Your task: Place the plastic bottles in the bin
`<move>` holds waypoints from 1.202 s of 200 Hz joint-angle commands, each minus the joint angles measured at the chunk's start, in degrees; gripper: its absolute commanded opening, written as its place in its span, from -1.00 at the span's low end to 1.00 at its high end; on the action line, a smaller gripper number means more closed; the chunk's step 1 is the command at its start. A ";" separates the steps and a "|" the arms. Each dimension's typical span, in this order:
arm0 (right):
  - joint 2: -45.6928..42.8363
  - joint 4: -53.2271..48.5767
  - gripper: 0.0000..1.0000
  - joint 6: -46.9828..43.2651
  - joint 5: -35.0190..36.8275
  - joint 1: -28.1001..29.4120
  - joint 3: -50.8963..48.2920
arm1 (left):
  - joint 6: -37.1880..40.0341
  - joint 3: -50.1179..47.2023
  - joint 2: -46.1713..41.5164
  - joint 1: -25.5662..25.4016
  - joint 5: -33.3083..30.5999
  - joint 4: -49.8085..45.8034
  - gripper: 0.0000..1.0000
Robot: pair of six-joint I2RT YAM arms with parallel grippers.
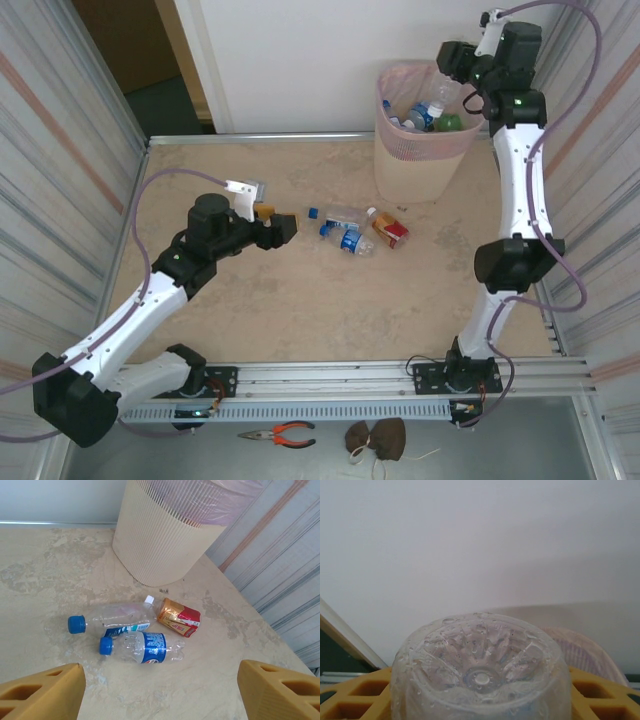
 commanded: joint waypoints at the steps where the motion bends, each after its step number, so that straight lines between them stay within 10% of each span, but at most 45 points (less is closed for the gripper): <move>1: 3.43 -3.53 0.08 -3.40 -1.83 0.00 4.13 | 1.27 -0.66 0.01 0.51 -0.50 0.84 0.59; 240: 15.75 -27.45 0.23 -11.91 -7.88 3.26 11.98 | 1.37 -0.43 0.49 1.55 0.82 0.45 0.60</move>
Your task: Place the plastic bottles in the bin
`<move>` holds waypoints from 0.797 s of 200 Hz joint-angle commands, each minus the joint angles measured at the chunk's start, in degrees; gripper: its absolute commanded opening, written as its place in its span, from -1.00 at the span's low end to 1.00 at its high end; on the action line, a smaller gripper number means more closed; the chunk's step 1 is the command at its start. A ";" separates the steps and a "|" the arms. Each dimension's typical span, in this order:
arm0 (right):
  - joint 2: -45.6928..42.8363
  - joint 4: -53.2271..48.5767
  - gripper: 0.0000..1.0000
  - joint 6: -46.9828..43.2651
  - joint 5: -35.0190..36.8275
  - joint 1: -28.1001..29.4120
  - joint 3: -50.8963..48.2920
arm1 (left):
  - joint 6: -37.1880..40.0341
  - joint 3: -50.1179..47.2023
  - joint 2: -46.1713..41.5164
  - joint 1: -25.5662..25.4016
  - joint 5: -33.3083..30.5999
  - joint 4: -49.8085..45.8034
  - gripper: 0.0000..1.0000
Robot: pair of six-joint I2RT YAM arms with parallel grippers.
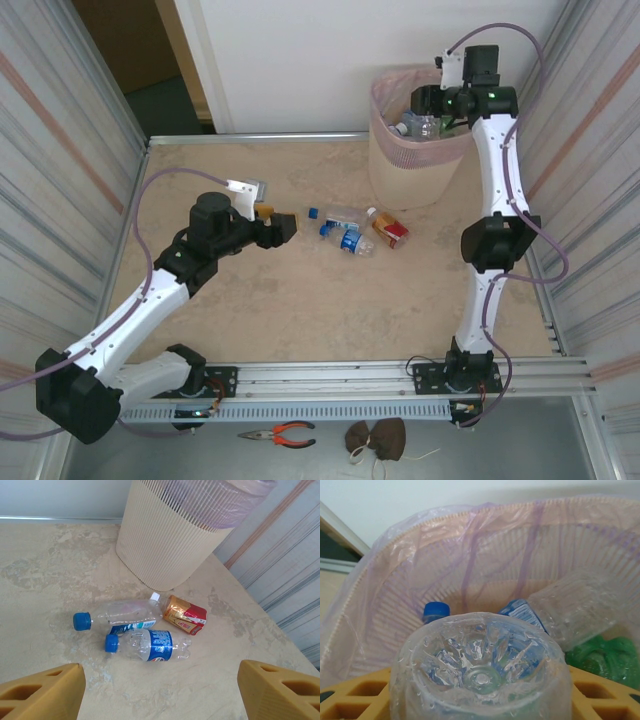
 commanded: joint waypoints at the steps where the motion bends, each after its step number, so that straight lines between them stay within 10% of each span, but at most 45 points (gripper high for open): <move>1: 3.07 -4.49 0.24 -0.12 -2.74 0.88 2.42 | 0.73 -0.37 -0.77 0.75 0.56 0.45 0.60; 101: -1.55 1.19 0.55 4.74 -3.06 0.04 2.54 | 0.68 -0.84 -1.43 0.98 0.27 0.58 0.60; 159: -2.07 0.22 0.14 4.47 -1.63 0.17 2.19 | 0.37 -1.30 -1.63 0.98 0.62 1.06 0.60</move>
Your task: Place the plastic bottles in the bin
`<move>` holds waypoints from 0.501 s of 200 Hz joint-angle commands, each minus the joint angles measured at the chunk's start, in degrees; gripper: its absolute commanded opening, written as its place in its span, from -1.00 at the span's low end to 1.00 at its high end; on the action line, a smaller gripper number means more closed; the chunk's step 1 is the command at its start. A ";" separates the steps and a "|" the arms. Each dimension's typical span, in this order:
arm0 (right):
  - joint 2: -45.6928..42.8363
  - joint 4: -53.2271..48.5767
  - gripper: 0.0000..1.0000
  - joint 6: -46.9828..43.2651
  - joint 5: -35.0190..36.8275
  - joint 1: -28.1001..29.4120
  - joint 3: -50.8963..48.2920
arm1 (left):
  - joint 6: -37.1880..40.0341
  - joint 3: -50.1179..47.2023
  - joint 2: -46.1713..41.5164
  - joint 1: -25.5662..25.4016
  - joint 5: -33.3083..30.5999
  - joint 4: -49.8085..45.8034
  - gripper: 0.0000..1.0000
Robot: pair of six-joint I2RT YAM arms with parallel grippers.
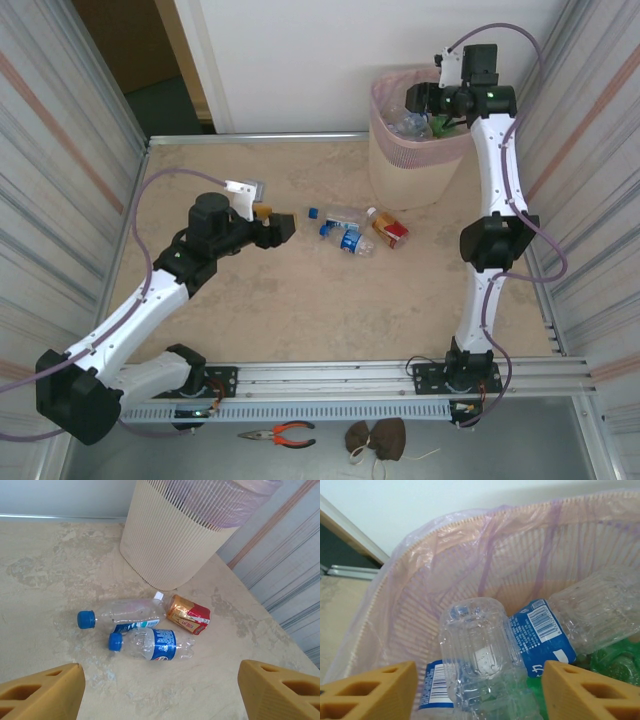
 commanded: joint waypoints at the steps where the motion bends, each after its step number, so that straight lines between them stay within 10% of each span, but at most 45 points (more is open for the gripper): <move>1: -1.87 -0.13 0.13 0.60 0.68 0.00 1.31 | 0.39 -0.56 -1.48 0.34 0.65 1.00 0.60; 100: 3.50 -2.49 -0.32 0.43 0.08 1.80 -2.65 | 0.22 -1.11 -2.23 0.43 0.37 0.71 0.60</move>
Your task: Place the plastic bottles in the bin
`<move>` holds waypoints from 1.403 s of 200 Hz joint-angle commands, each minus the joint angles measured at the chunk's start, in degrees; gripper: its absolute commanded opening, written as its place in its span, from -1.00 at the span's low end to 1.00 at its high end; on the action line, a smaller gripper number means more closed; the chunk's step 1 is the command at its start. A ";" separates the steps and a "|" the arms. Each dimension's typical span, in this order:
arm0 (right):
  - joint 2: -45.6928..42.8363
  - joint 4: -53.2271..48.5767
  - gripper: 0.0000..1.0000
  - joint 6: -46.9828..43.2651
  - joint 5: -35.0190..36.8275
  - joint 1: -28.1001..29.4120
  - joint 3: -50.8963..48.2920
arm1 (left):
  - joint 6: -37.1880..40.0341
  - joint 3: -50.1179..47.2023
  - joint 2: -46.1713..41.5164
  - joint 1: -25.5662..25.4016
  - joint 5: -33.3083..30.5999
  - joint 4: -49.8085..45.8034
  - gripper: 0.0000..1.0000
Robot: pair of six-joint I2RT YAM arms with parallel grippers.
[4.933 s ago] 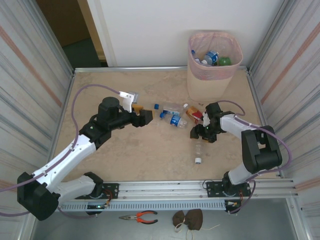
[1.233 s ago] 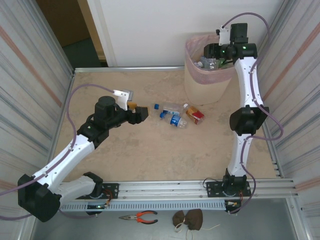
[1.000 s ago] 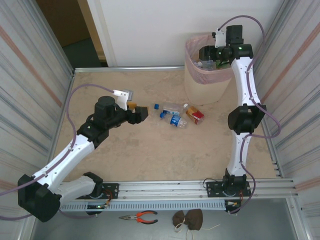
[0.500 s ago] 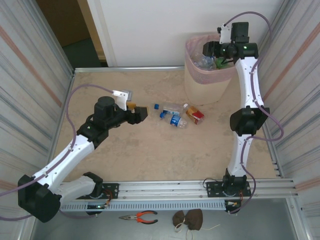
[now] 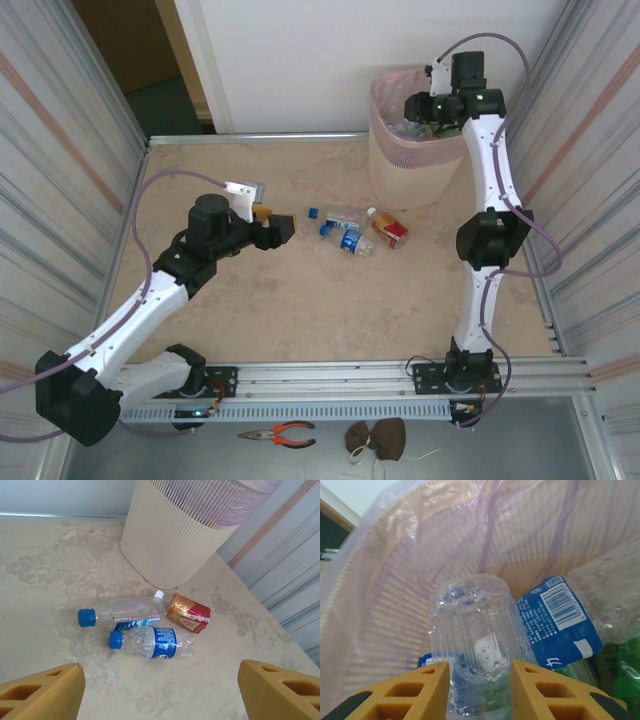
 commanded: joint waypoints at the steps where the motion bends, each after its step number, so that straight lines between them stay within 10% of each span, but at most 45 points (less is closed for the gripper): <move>1: 0.80 -2.10 -0.32 0.29 -0.35 0.49 -0.57 | 0.22 -0.73 -1.78 0.39 0.40 0.72 0.60; 129: -14.11 -2.21 -0.22 1.36 2.37 0.82 -2.58 | -5.58 2.40 5.60 0.43 1.57 -1.67 0.55; 280: -43.33 10.37 -0.18 5.41 4.67 1.35 -39.85 | -44.66 18.33 36.67 1.20 -3.63 0.74 0.38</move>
